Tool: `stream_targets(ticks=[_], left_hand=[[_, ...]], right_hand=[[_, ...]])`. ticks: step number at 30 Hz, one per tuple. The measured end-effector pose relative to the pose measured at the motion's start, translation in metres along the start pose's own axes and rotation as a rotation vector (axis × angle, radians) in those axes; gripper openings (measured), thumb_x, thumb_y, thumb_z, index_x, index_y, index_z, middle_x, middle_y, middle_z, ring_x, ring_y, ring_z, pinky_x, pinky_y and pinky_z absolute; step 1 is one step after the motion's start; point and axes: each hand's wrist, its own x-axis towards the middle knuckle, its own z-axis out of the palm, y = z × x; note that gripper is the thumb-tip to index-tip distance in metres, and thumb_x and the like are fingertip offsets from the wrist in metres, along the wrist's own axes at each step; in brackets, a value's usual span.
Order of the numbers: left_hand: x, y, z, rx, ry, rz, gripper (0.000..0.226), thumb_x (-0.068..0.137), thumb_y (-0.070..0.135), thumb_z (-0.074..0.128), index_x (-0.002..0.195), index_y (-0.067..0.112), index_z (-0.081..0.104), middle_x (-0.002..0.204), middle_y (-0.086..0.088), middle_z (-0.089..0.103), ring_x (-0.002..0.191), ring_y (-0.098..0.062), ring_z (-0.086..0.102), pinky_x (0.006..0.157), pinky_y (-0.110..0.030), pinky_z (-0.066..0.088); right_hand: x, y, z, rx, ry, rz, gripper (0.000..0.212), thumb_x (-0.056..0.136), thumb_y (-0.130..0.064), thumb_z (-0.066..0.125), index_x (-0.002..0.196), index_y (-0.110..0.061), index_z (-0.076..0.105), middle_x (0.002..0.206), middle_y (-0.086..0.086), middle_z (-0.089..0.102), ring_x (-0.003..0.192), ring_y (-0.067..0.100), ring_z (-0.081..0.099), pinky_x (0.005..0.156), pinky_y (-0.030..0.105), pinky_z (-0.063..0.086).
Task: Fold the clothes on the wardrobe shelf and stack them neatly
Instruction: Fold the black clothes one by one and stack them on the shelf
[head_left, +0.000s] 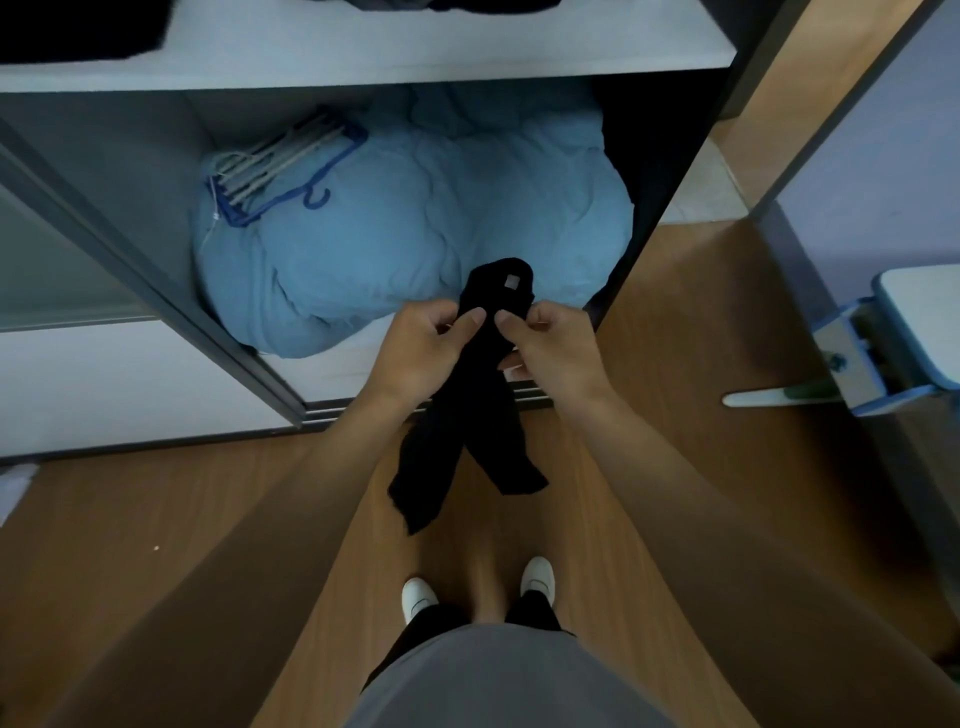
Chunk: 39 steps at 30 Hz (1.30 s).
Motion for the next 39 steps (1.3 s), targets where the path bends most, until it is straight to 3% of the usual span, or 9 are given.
stream_targets(ticks=[5, 8, 11, 15, 17, 19, 22, 28, 39], left_hand=[[-0.004, 0.002, -0.001, 0.037, -0.017, 0.053, 0.037, 0.096, 0.015, 0.064, 0.062, 0.02, 0.048, 0.05, 0.016, 0.042, 0.048, 0.003, 0.036, 0.047, -0.015, 0.029], [-0.008, 0.009, 0.0, -0.081, -0.091, 0.028, 0.012, 0.087, 0.021, 0.072, 0.082, 0.023, 0.061, 0.066, 0.015, 0.064, 0.062, 0.0, 0.056, 0.061, -0.02, 0.045], [-0.012, 0.013, 0.004, -0.207, -0.099, 0.007, 0.03, 0.075, 0.028, 0.08, 0.099, 0.029, 0.062, 0.083, 0.008, 0.076, 0.076, -0.006, 0.07, 0.069, -0.021, 0.054], [-0.012, 0.02, 0.004, -0.17, -0.061, 0.053, 0.024, 0.081, 0.018, 0.071, 0.097, 0.031, 0.059, 0.075, 0.007, 0.073, 0.067, -0.004, 0.065, 0.063, -0.021, 0.051], [-0.012, 0.024, 0.003, -0.145, -0.052, 0.053, 0.018, 0.081, 0.02, 0.066, 0.095, 0.03, 0.062, 0.076, -0.001, 0.073, 0.066, -0.007, 0.064, 0.063, -0.026, 0.051], [-0.011, 0.029, 0.0, -0.147, -0.056, 0.054, 0.015, 0.082, 0.02, 0.064, 0.091, 0.032, 0.064, 0.074, 0.005, 0.073, 0.066, -0.005, 0.064, 0.064, -0.023, 0.051], [-0.012, 0.036, -0.003, -0.118, -0.109, 0.091, 0.021, 0.084, 0.016, 0.061, 0.092, 0.035, 0.065, 0.079, 0.021, 0.072, 0.075, 0.003, 0.066, 0.072, -0.015, 0.049], [-0.02, 0.044, -0.008, -0.134, -0.197, 0.066, 0.024, 0.086, 0.013, 0.062, 0.093, 0.035, 0.059, 0.066, 0.009, 0.067, 0.055, -0.002, 0.058, 0.051, -0.015, 0.043], [-0.024, 0.052, -0.027, -0.056, -0.216, 0.093, 0.025, 0.094, 0.002, 0.061, 0.092, 0.024, 0.048, 0.067, 0.009, 0.065, 0.053, 0.004, 0.052, 0.05, -0.011, 0.038]], right_hand=[[-0.002, -0.01, 0.001, 0.017, -0.062, 0.026, 0.037, 0.097, -0.023, 0.064, 0.093, 0.014, 0.064, 0.093, 0.026, 0.071, 0.083, 0.031, 0.072, 0.075, 0.04, 0.062], [-0.004, -0.015, 0.001, -0.037, -0.035, 0.001, 0.039, 0.097, -0.023, 0.063, 0.092, 0.015, 0.066, 0.086, 0.025, 0.072, 0.073, 0.025, 0.069, 0.071, 0.036, 0.06], [-0.008, -0.023, -0.002, -0.096, -0.016, -0.035, 0.041, 0.097, -0.023, 0.063, 0.088, 0.017, 0.066, 0.075, 0.024, 0.065, 0.065, 0.022, 0.059, 0.057, 0.025, 0.046], [-0.013, -0.031, -0.009, -0.226, -0.046, -0.18, 0.042, 0.096, -0.022, 0.063, 0.078, 0.016, 0.065, 0.078, 0.034, 0.063, 0.068, 0.033, 0.061, 0.063, 0.036, 0.046], [-0.015, -0.034, -0.017, -0.307, -0.052, -0.272, 0.034, 0.094, -0.023, 0.065, 0.079, 0.006, 0.071, 0.077, 0.02, 0.068, 0.076, 0.021, 0.067, 0.072, 0.037, 0.053], [-0.019, -0.038, -0.027, -0.397, 0.0, -0.372, 0.019, 0.09, -0.025, 0.07, 0.091, -0.006, 0.073, 0.096, 0.0, 0.068, 0.095, -0.003, 0.06, 0.087, 0.016, 0.048], [-0.02, -0.044, -0.041, -0.473, -0.082, -0.529, 0.02, 0.088, -0.017, 0.072, 0.104, -0.009, 0.063, 0.123, -0.004, 0.058, 0.115, -0.001, 0.047, 0.099, 0.005, 0.031], [-0.015, -0.051, -0.049, -0.694, -0.349, -0.722, 0.018, 0.088, -0.015, 0.072, 0.102, -0.009, 0.062, 0.096, 0.0, 0.067, 0.09, 0.015, 0.062, 0.082, 0.041, 0.051], [-0.014, -0.048, -0.041, -0.686, -0.376, -0.727, 0.023, 0.093, -0.021, 0.07, 0.114, -0.016, 0.064, 0.109, -0.007, 0.067, 0.102, 0.011, 0.063, 0.092, 0.042, 0.05]])
